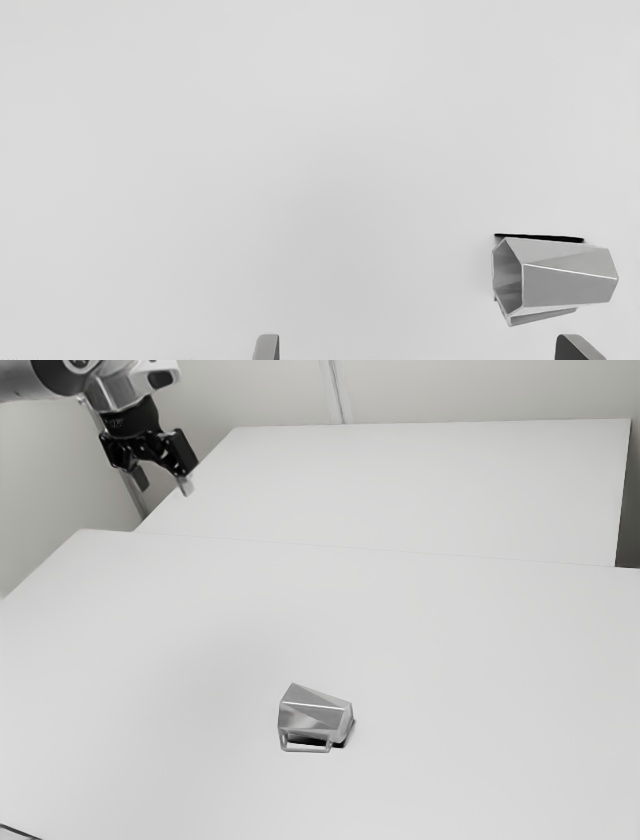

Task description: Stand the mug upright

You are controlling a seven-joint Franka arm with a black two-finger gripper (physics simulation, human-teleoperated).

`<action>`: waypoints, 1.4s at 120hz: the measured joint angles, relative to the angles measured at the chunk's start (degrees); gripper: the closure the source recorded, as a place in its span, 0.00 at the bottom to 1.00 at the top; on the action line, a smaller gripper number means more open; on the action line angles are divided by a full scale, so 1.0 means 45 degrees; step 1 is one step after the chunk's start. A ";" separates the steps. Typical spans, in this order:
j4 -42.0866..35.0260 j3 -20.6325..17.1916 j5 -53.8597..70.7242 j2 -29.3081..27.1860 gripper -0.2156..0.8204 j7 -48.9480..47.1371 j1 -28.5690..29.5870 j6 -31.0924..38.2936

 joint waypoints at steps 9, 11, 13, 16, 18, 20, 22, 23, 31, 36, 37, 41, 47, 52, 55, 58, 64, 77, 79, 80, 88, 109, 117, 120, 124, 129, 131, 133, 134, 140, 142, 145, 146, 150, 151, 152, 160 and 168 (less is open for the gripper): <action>-0.0073 -0.0020 -0.0249 -0.0020 0.21 -0.0035 -0.0211 -0.0236; -0.0101 -0.0004 -0.0326 -0.0007 0.21 -0.0041 -0.0271 -0.0273; -0.0144 0.0015 -0.0445 0.0004 0.21 -0.0047 -0.0330 -0.0307; -0.0273 0.0083 -0.0669 0.0016 0.21 -0.0055 -0.0445 -0.0348; -0.0475 0.0220 -0.0899 0.0003 0.21 -0.0058 -0.0597 -0.0355; -0.0697 0.0337 -0.1155 -0.0016 0.21 -0.0059 -0.0719 -0.0348; -0.1003 0.0510 -0.1489 -0.0038 0.21 -0.0034 -0.0883 -0.0312; -0.1137 0.0589 -0.1650 -0.0044 0.21 -0.0018 -0.0956 -0.0293; -0.2623 0.1168 -0.3173 -0.0106 0.21 0.0243 -0.1393 0.0077; -0.3805 0.1408 -0.4138 -0.0185 0.21 0.0481 -0.1498 0.0399; -0.4079 0.1441 -0.4344 -0.0203 0.21 0.0541 -0.1501 0.0483; -0.4948 0.1532 -0.5093 -0.0246 0.21 0.0788 -0.1470 0.0808; -0.6148 0.1626 -0.6260 -0.0295 0.21 0.1214 -0.1370 0.1306; -0.6906 0.1676 -0.7199 -0.0300 0.21 0.1602 -0.1258 0.1725; -0.7313 0.1691 -0.7744 -0.0294 0.21 0.1842 -0.1177 0.1960; -0.7696 0.1701 -0.8248 -0.0283 0.21 0.2093 -0.1092 0.2173; -0.8503 0.1717 -0.9110 -0.0272 0.21 0.2625 -0.0920 0.2603; -0.9999 0.1733 -1.0630 -0.0308 0.21 0.3825 -0.0522 0.3419; -1.0251 0.1735 -1.0836 -0.0346 0.21 0.4014 -0.0459 0.3540; -1.0383 0.1735 -1.0944 -0.0368 0.21 0.4109 -0.0426 0.3602; -1.1337 0.1738 -1.1851 -0.0420 0.21 0.4875 -0.0150 0.4077; -1.2505 0.1795 -1.4838 -0.0113 0.21 0.6907 0.0529 0.4848; -1.2738 0.1798 -1.5765 0.0003 0.21 0.7601 0.0685 0.5009; -1.2782 0.1799 -1.6036 0.0055 0.21 0.7842 0.0697 0.5053; -1.2976 0.1800 -1.6364 0.0094 0.21 0.8148 0.0662 0.5106; -1.3224 0.1800 -1.6730 0.0115 0.21 0.8509 0.0528 0.5165; -1.3316 0.1800 -1.6852 0.0122 0.21 0.8647 0.0452 0.5186; -1.3399 0.1800 -1.6961 0.0125 0.21 0.8781 0.0366 0.5205; -1.3433 0.1799 -1.7011 0.0125 0.21 0.8847 0.0319 0.5214; -1.3584 0.1798 -1.7266 0.0125 0.21 0.9221 0.0027 0.5260; -1.3614 0.1797 -1.7338 0.0125 0.21 0.9341 -0.0067 0.5273; -1.3644 0.1794 -1.7433 0.0118 0.21 0.9519 -0.0195 0.5291; -1.3651 0.1791 -1.7460 0.0116 0.21 0.9578 -0.0232 0.5296; -1.3684 0.1784 -1.7555 0.0111 0.21 0.9805 -0.0361 0.5318; -1.3694 0.1783 -1.7576 0.0110 0.21 0.9860 -0.0388 0.5323; -1.3703 0.1782 -1.7595 0.0109 0.21 0.9914 -0.0412 0.5328; -1.3725 0.1777 -1.7727 0.0098 0.21 1.0322 -0.0512 0.5361; -1.3740 0.1724 -1.7891 0.0107 0.21 1.0688 -0.0419 0.5388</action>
